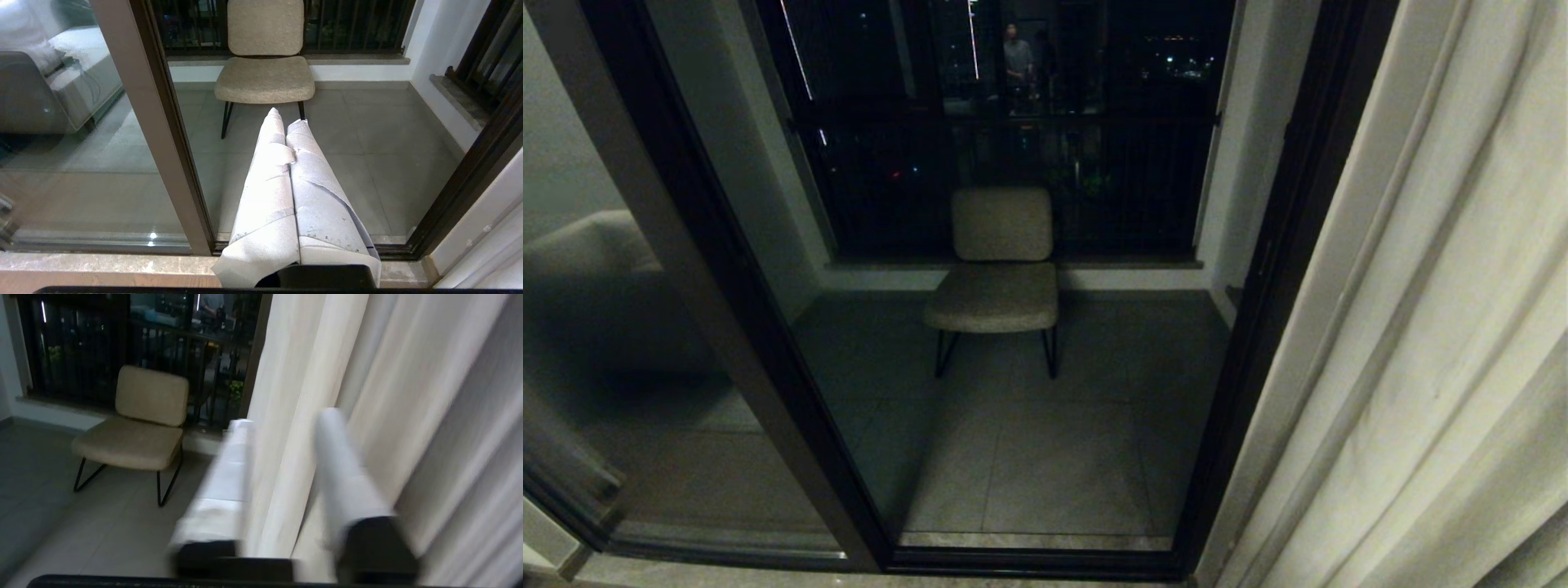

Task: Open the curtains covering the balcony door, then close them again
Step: Close the inner curtains on both sides

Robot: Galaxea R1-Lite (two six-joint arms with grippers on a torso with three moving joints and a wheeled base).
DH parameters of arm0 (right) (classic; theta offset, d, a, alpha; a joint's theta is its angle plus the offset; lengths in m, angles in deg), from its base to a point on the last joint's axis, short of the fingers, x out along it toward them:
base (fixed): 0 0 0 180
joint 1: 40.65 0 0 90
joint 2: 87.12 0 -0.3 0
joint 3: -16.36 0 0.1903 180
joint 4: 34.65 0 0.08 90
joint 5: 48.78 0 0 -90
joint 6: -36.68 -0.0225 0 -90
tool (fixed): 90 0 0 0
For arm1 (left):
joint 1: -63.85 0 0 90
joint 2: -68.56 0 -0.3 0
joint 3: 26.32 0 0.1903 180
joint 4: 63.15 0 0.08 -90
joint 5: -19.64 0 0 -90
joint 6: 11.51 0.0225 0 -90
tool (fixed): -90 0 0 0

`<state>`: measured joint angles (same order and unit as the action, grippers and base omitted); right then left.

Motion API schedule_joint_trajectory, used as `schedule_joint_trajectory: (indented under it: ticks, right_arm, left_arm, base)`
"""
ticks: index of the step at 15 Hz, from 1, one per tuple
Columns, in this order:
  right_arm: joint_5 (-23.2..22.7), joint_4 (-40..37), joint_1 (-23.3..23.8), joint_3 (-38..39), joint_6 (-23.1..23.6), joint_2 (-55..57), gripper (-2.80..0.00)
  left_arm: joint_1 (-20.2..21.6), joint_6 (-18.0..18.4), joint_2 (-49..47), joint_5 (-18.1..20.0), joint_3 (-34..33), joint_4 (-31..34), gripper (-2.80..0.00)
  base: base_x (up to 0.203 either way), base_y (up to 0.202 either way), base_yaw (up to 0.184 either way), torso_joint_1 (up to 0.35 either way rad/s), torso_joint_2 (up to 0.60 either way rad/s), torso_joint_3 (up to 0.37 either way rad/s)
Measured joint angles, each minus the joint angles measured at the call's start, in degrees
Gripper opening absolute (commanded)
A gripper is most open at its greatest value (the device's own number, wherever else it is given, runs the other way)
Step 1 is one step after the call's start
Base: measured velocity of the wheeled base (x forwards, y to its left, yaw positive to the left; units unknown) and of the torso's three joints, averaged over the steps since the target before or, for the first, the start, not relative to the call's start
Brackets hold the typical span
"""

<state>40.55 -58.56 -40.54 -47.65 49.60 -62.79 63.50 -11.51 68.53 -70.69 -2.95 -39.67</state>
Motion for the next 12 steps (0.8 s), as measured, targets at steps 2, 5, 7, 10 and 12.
schedule_joint_trajectory:
  ticks: [2, 5, 7, 10, 12]
  right_arm:
    - [-0.02, 1.45, 0.05, -4.22, 0.24, 5.61, 0.0]
    - [0.01, 6.35, 0.12, -7.08, 0.08, 13.14, 0.0]
    - [0.07, 9.5, 0.24, -7.6, -0.02, 18.02, 0.0]
    - [0.37, 16.03, 0.37, -8.36, -1.1, 26.44, 0.0]
    - [0.46, 20.45, 0.69, -10.57, -2.51, 32.71, 0.0]
  left_arm:
    - [0.0, 0.0, 0.0, 0.0, 0.0, -0.01, -2.8]
    - [0.0, 0.0, 0.0, 0.0, 0.0, -0.01, -2.8]
    - [0.0, 0.0, 0.0, 0.0, 0.0, -0.01, -2.8]
    - [0.0, 0.0, 0.0, 0.02, 0.0, -0.01, -2.8]
    - [0.0, 0.0, 0.0, 0.0, 0.0, -0.01, -2.8]
  base:
    - [0.0, 0.0, 0.0, 0.0, 0.0, 0.0]
    - [0.0, 0.0, 0.0, 0.0, 0.0, 0.0]
    - [0.0, 0.0, 0.0, 0.0, 0.0, 0.0]
    - [0.0, 0.0, 0.0, 0.0, 0.0, 0.0]
    - [0.0, 0.0, 0.0, 0.0, 0.0, 0.0]
